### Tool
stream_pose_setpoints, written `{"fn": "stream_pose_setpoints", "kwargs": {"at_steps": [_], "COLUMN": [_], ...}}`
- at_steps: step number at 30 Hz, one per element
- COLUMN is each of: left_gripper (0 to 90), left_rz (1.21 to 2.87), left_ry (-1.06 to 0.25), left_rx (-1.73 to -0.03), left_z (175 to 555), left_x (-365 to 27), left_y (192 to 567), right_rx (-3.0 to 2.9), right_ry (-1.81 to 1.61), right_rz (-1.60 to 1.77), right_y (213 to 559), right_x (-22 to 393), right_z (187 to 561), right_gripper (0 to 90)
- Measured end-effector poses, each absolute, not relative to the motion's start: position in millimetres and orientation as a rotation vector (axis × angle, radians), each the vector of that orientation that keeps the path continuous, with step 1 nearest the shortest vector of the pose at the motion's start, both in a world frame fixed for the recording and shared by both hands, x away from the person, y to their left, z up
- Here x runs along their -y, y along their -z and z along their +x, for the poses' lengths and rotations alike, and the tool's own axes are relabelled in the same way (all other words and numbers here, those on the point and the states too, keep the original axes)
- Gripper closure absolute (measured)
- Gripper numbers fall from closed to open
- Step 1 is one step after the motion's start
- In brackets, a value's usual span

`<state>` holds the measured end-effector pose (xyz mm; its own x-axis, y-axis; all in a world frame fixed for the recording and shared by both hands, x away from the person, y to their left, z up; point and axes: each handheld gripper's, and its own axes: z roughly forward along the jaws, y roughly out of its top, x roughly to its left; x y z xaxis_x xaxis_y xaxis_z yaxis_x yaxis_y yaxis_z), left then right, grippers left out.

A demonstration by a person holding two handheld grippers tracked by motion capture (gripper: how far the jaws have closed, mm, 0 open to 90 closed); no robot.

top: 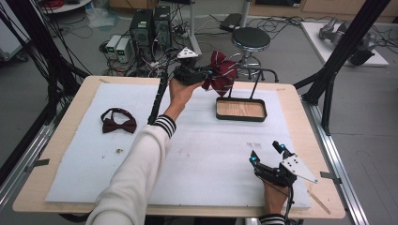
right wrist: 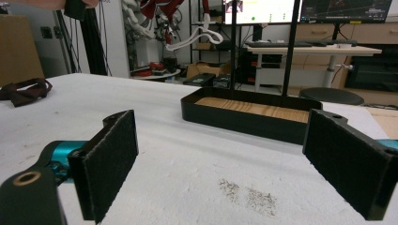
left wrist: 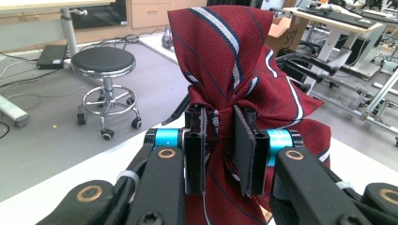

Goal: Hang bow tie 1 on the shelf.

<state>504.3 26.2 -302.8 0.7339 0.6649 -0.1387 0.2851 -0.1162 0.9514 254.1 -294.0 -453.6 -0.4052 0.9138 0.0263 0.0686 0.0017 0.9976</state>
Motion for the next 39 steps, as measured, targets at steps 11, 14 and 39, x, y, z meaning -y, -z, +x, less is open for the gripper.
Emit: {"fn": "stream_pose_setpoints", "kwargs": {"at_steps": [11,14,39], "left_gripper": [74.9,74.8,48.0], "left_rz": [1.706,1.700,1.737], "left_ry": [-0.409,-0.408,-0.365], "left_rx": [-0.805,-0.815,-0.839], "left_z": [502.8,502.8,504.6], "left_x": [-31.3,-33.3,-38.7], "left_y": [306.9,308.6,317.2], "right_rx": [-1.557,-1.556,-1.557], "right_ry": [-1.490,-1.491,-1.489], "right_rz": [1.042,1.043,1.049], "right_y": [453.7,453.7,453.6], "right_x": [293.9,293.8,294.0], "right_z": [254.0,254.0,253.9], "right_gripper": [9.8,9.8,9.8]}}
